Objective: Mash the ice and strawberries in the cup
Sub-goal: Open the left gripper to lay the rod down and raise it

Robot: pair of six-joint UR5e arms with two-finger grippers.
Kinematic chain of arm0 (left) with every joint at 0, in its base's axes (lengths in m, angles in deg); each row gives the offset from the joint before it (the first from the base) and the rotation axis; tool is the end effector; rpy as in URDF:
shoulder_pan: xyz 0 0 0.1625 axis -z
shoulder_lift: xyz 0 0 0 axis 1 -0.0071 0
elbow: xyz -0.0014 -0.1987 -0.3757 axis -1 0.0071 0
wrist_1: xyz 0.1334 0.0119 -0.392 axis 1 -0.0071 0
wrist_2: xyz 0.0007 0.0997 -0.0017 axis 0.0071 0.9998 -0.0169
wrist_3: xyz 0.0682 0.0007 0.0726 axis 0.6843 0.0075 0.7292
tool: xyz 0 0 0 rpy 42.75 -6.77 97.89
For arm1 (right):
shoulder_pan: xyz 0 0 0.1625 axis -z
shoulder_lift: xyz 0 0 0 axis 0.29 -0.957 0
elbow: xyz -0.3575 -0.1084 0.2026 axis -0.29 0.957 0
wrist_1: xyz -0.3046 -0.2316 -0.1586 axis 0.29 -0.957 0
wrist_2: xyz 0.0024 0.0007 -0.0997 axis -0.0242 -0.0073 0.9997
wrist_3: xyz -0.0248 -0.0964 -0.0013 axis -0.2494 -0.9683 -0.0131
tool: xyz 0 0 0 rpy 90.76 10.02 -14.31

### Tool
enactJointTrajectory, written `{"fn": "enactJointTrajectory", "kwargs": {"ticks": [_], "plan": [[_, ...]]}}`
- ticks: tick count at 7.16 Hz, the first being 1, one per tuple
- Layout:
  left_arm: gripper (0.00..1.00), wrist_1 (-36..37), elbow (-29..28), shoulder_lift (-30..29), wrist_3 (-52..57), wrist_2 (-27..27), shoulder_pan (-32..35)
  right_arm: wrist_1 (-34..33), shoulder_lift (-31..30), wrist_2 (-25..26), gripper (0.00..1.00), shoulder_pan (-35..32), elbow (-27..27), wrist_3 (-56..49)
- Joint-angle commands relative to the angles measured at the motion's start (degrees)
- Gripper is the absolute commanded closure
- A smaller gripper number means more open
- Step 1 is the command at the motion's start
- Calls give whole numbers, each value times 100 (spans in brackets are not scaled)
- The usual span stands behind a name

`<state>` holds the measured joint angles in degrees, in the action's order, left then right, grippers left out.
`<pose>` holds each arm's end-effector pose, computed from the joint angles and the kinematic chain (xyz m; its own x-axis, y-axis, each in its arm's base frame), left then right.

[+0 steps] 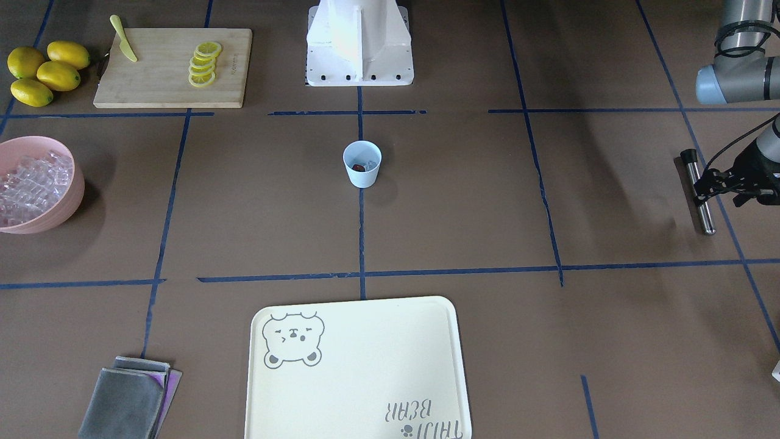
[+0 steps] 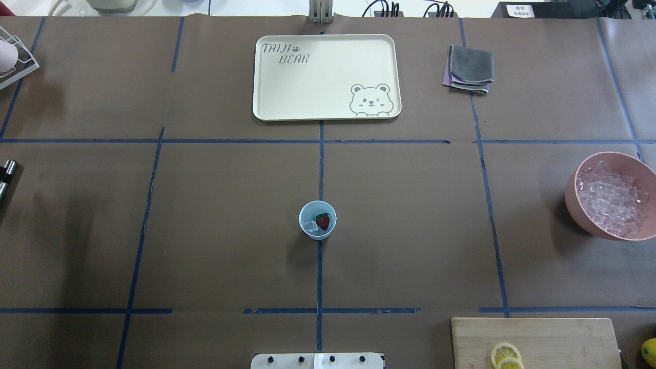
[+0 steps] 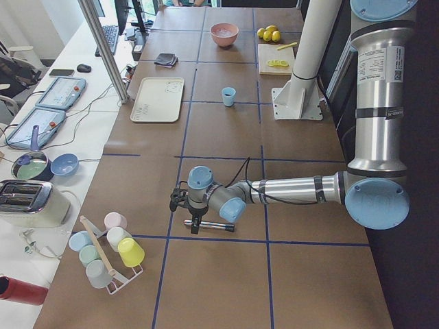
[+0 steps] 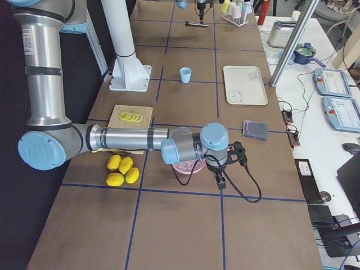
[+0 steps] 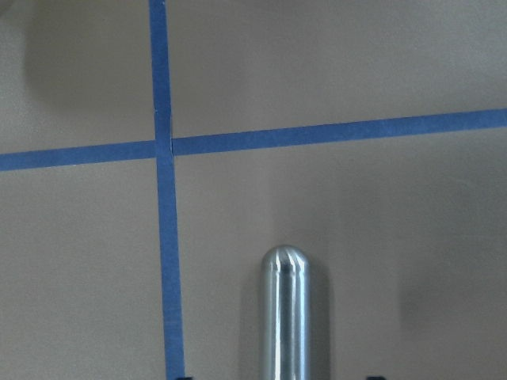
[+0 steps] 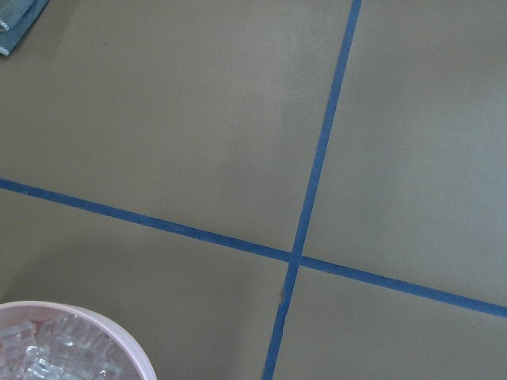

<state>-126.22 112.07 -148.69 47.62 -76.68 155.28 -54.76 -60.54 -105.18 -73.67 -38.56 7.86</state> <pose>0.1288 -0.4755 0.6890 0.7474 0.0809 -0.6595 0.0253 0.9884 0.1500 0.0660 -0.5126 0.6156 0.6895 -0.2348 0.6852 0.0320 0.9550 0.2950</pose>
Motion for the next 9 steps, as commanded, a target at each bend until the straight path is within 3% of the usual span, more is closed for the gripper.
{"fn": "enactJointTrajectory", "kwargs": {"ticks": [1,3,6,9], "plan": [[0,65,142,-27,73,-138,14,0,15,0,1,9,0,-12],[0,441,311,-36,631,-761,276,0,41,18,1,26,0,-13],[0,2396,495,-307,2967,-780,1540,0,50,18,1,70,26,-13],[0,3726,530,-510,4053,-1138,2306,0,41,9,1,70,123,-12]]}}
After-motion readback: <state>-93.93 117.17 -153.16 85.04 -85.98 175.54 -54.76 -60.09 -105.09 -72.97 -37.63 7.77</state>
